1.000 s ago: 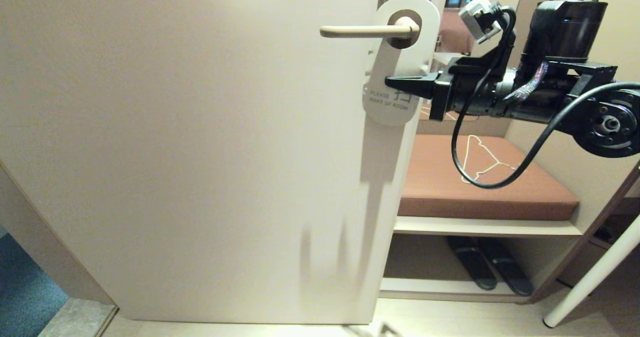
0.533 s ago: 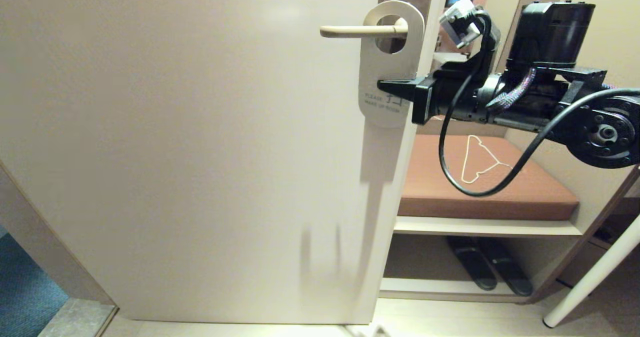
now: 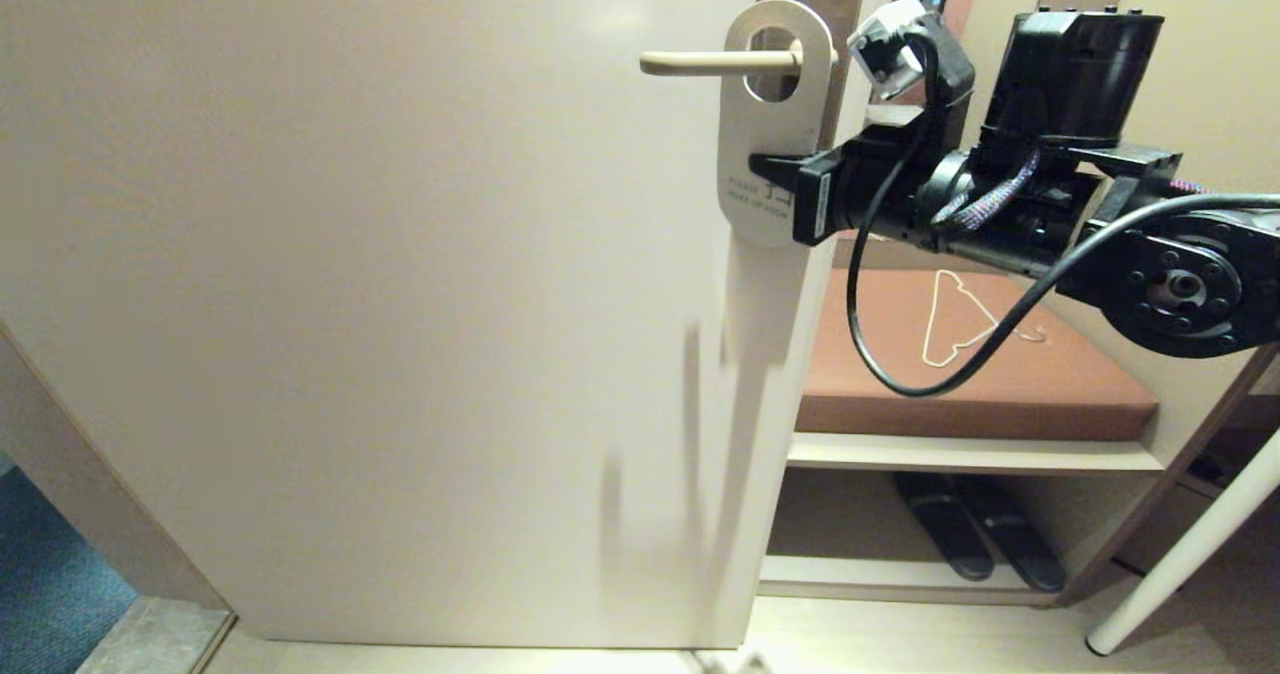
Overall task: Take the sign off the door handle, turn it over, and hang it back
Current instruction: Take down the sign
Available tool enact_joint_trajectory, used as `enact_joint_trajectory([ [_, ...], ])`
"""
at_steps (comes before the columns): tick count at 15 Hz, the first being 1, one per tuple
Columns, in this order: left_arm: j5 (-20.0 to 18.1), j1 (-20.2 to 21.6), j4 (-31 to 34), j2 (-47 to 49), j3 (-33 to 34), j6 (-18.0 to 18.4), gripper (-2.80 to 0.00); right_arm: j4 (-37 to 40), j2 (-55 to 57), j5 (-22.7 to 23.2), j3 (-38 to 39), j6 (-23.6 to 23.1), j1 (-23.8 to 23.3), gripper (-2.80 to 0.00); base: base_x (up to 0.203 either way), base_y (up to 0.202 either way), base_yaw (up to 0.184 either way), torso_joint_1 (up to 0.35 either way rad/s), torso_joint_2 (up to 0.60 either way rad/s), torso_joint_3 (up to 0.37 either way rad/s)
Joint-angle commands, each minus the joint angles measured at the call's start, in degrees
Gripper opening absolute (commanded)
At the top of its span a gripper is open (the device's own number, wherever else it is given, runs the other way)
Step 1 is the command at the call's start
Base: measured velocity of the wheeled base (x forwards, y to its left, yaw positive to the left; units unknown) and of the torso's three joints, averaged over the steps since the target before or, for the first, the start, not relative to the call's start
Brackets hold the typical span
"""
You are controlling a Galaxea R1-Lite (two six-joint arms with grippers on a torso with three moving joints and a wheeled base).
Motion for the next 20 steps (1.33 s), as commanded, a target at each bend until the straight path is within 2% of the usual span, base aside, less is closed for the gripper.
enact_joint_trajectory([
  [1,0.02,0.02,-0.02,0.07,0.00,-0.02,-2.80,-0.38,0.46,-0.48,-0.20,-0.01,1.42,-2.80,0.000,0.000,0.000,0.000,0.00,0.000],
  [6,0.08,0.02,-0.02,0.07,0.00,-0.02,-2.80,-1.97,1.40,-1.90,-0.27,-0.06,3.96,-2.80,0.000,0.000,0.000,0.000,0.00,0.000],
  [13,0.04,0.02,-0.02,0.07,0.00,-0.02,-2.80,-9.26,3.89,-5.22,0.12,-0.05,7.15,-2.80,0.000,0.000,0.000,0.000,0.00,0.000],
  [16,0.02,0.02,-0.02,0.07,0.00,-0.02,-2.80,-12.04,5.28,-8.02,0.20,-0.06,8.39,-2.80,0.000,0.000,0.000,0.000,0.00,0.000],
  [20,0.02,0.02,-0.02,0.07,0.00,-0.02,-2.80,-15.40,7.06,-8.79,0.20,-0.15,9.47,-2.80,0.000,0.000,0.000,0.000,0.00,0.000],
])
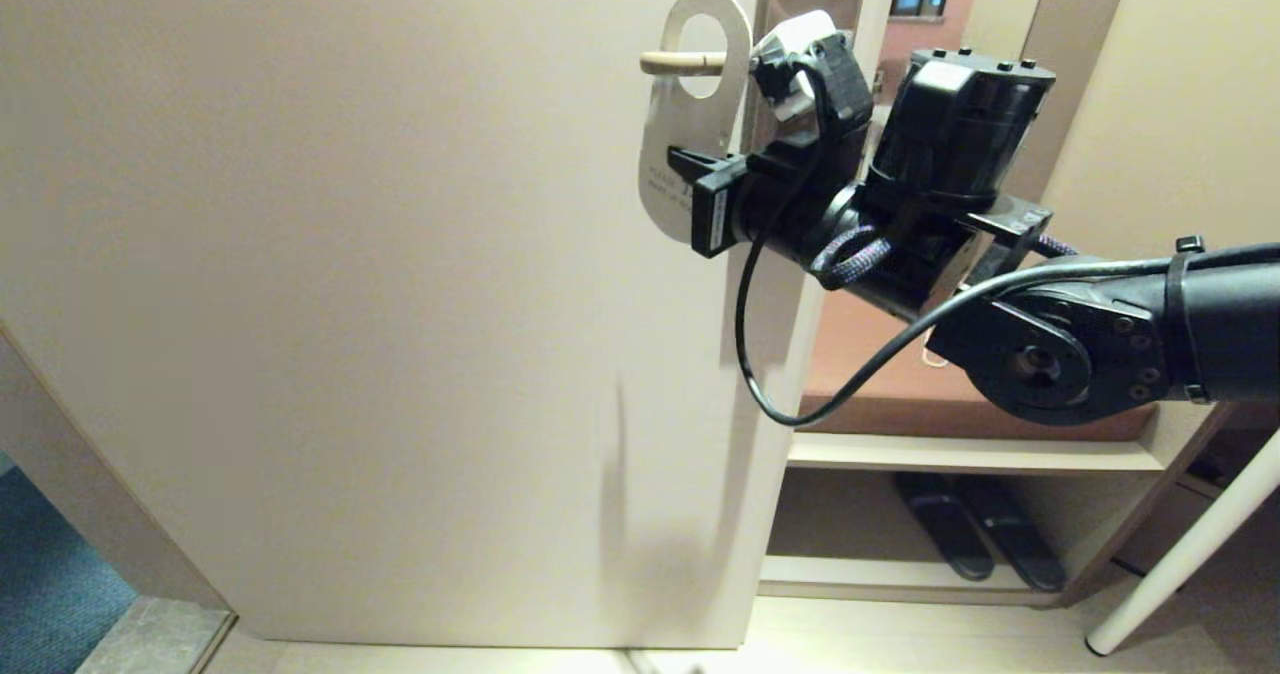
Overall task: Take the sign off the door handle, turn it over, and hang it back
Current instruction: Take down the sign, then hand it to the other hand
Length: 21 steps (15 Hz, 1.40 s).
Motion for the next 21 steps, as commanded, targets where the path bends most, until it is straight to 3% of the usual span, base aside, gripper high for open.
enact_joint_trajectory([
  [1,-0.01,0.02,-0.01,0.07,0.00,-0.04,-2.80,-0.73,1.41,-0.34,0.02,-0.08,0.31,-2.80,0.000,0.000,0.000,0.000,0.00,0.000],
  [8,0.08,0.02,-0.01,0.07,0.00,-0.04,-2.80,-2.87,3.86,-0.68,-0.70,0.00,0.40,-2.80,0.000,0.000,0.000,0.000,0.00,0.000],
  [14,0.08,0.02,-0.01,0.07,0.00,-0.04,-2.80,-2.78,5.40,-0.24,-6.78,0.17,1.97,-2.80,0.000,0.000,0.000,0.000,0.00,0.000],
  [19,-0.01,0.02,-0.01,0.07,0.00,-0.04,-2.80,-2.96,3.47,-0.08,-4.04,-0.06,4.46,-2.80,0.000,0.000,0.000,0.000,0.00,0.000],
  [21,0.02,0.02,-0.01,0.07,0.00,-0.04,-2.80,-2.44,0.58,2.09,-1.53,0.05,4.53,-2.80,0.000,0.000,0.000,0.000,0.00,0.000],
])
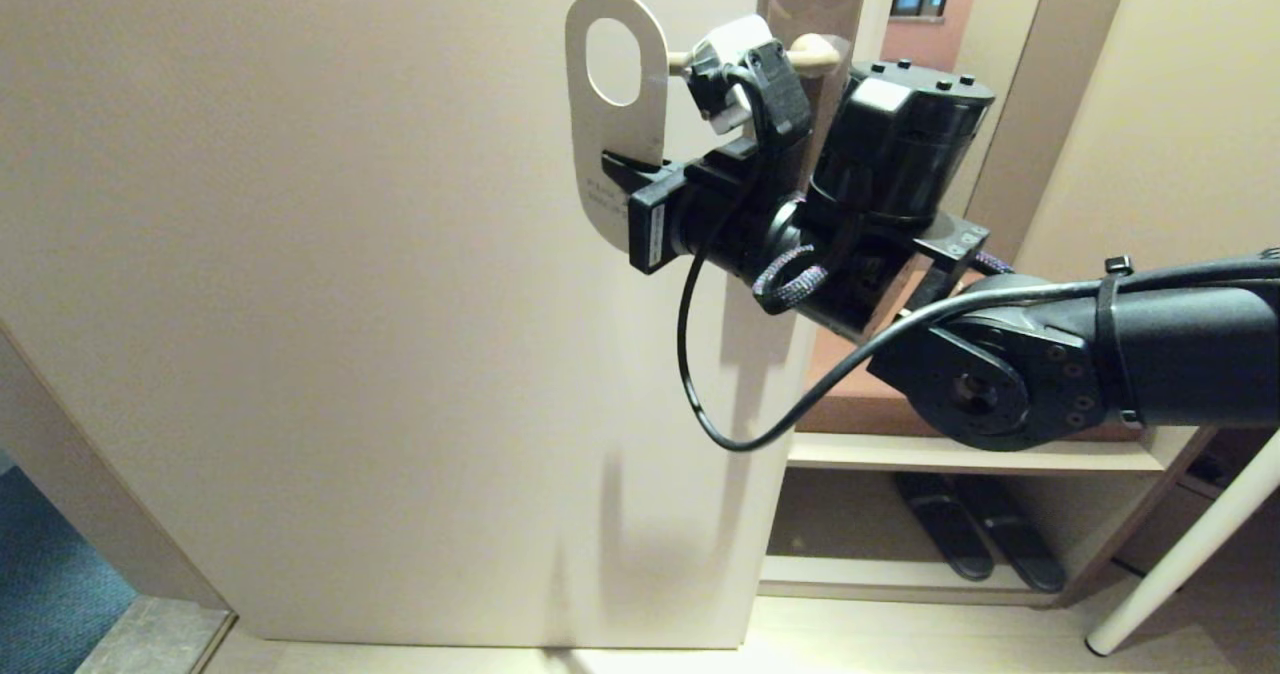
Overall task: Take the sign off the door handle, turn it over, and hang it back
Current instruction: Hand it to the other hand
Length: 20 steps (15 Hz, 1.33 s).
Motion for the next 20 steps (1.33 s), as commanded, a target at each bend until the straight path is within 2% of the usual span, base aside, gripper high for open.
enact_joint_trajectory([
  [1,-0.01,0.02,-0.04,0.07,0.00,0.01,-2.80,0.37,-3.48,2.37,2.20,-0.06,0.10,-2.80,0.000,0.000,0.000,0.000,0.00,0.000],
  [4,0.00,0.02,-0.04,0.07,0.00,0.01,-2.80,8.31,-8.95,8.46,4.26,0.37,-1.08,-2.80,0.000,0.000,0.000,0.000,0.00,0.000],
  [8,0.01,0.02,-0.04,0.07,0.00,0.01,-2.80,22.03,-16.19,21.80,5.24,4.68,-5.08,-2.80,0.000,0.000,0.000,0.000,0.00,0.000],
  [11,-0.01,0.02,-0.04,0.07,0.00,0.01,-2.80,26.63,-20.09,27.80,7.34,5.18,-5.78,-2.80,0.000,0.000,0.000,0.000,0.00,0.000],
  [12,0.01,0.02,-0.04,0.07,0.00,0.01,-2.80,26.85,-20.80,28.98,8.11,5.07,-5.69,-2.80,0.000,0.000,0.000,0.000,0.00,0.000],
  [20,0.00,0.02,-0.04,0.07,0.00,0.01,-2.80,26.77,-21.73,28.83,10.92,5.03,-3.70,-2.80,0.000,0.000,0.000,0.000,0.00,0.000],
])
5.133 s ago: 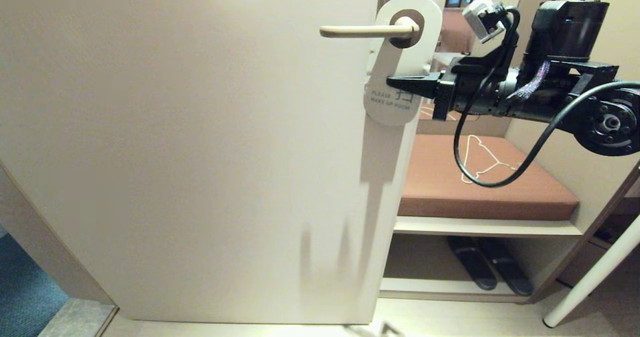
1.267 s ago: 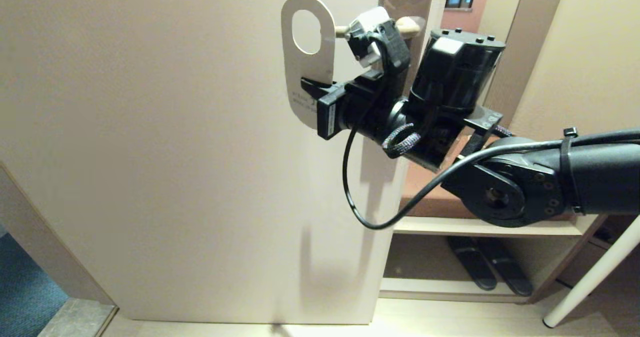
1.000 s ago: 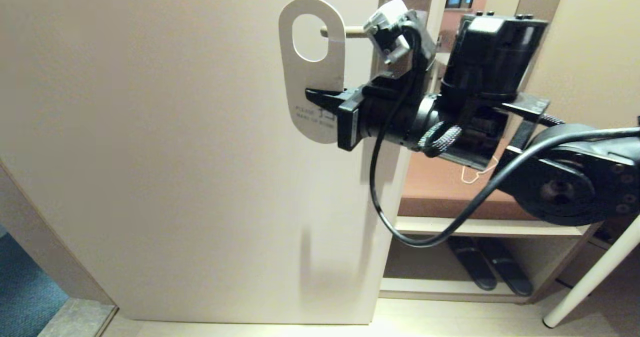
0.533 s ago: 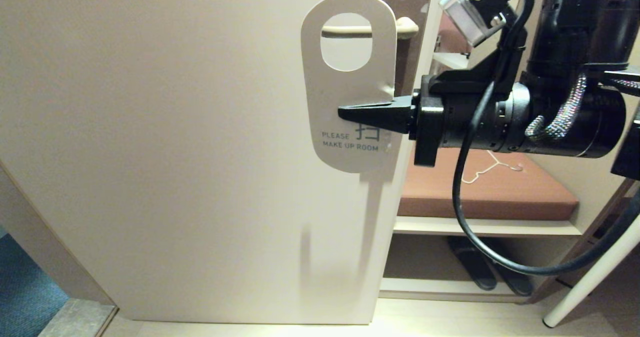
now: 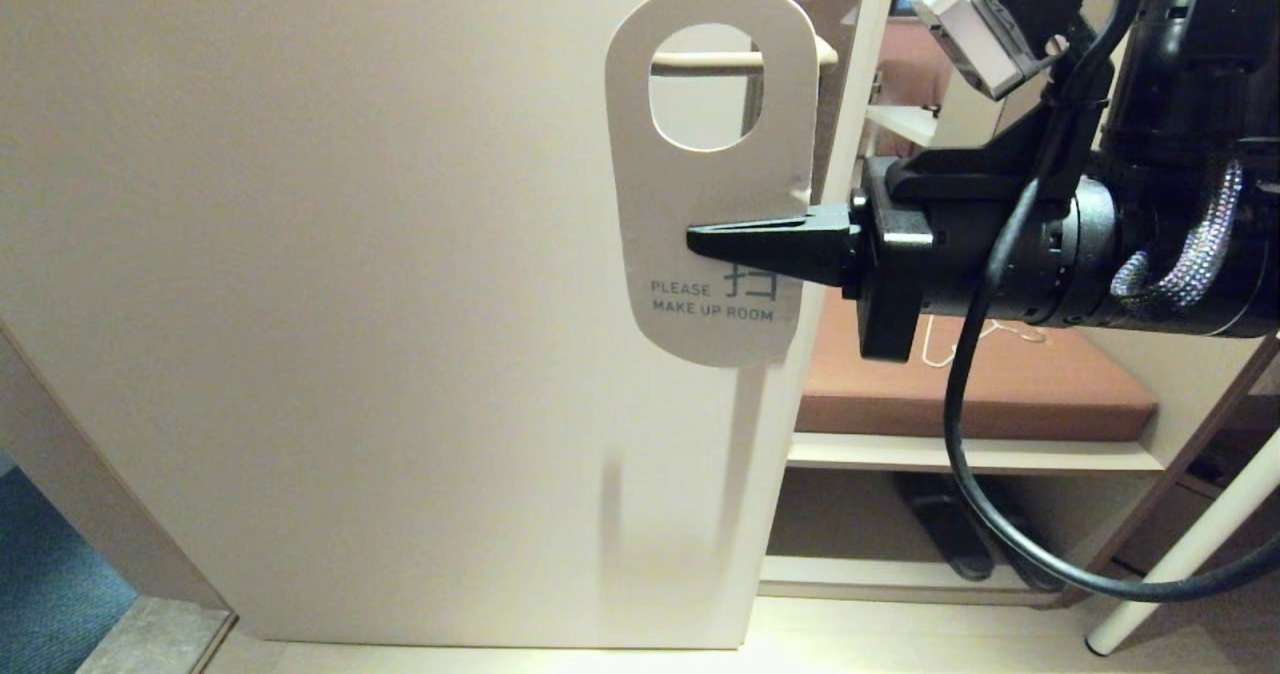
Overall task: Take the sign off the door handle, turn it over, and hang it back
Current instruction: Hand it to the other hand
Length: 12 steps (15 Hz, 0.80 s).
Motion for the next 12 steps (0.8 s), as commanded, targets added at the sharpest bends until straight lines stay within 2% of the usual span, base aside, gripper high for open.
enact_joint_trajectory([
  [1,-0.02,0.02,-0.02,0.07,0.00,-0.03,-2.80,-0.05,-0.26,0.05,0.67,-0.06,1.47,-2.80,0.000,0.000,0.000,0.000,0.00,0.000],
  [6,-0.10,0.02,-0.02,0.07,0.00,0.58,-2.80,0.04,-2.99,-4.36,5.85,-0.66,3.35,-2.80,0.000,0.000,0.000,0.000,0.00,0.000],
  [10,-0.89,-0.06,-0.11,0.08,-1.13,2.13,-2.80,0.12,-7.06,-4.95,10.57,-1.52,3.35,-2.80,0.000,0.000,0.000,0.000,0.00,0.000],
  [12,-4.83,-0.26,0.75,2.51,-7.36,1.38,-2.80,0.13,-7.14,-5.72,10.30,-1.60,3.28,-2.80,0.000,0.000,0.000,0.000,0.00,0.000],
])
